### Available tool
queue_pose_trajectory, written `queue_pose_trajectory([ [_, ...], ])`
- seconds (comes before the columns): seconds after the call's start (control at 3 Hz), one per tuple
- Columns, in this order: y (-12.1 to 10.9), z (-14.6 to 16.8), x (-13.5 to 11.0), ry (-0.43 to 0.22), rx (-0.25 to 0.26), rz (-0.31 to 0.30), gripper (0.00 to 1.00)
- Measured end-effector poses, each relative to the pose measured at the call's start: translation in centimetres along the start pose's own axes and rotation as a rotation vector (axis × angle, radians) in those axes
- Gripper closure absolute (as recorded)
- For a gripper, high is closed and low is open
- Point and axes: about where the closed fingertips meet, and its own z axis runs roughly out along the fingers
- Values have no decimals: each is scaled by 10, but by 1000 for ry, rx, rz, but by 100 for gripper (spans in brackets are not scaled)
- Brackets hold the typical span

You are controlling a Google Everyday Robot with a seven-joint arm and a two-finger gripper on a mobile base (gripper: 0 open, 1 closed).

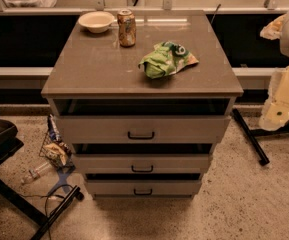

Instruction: Open middle drawer

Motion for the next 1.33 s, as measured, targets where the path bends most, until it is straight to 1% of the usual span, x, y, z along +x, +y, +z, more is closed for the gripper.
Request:
queue_pose_trajectory([
  [0.33,0,0,0,0,0,0,0],
  [0.67,5,39,-6,-91,-5,34,0],
  [1.0,33,115,-5,-208,-92,102,0],
  [1.33,75,224,-4,-366,-155,97,0],
])
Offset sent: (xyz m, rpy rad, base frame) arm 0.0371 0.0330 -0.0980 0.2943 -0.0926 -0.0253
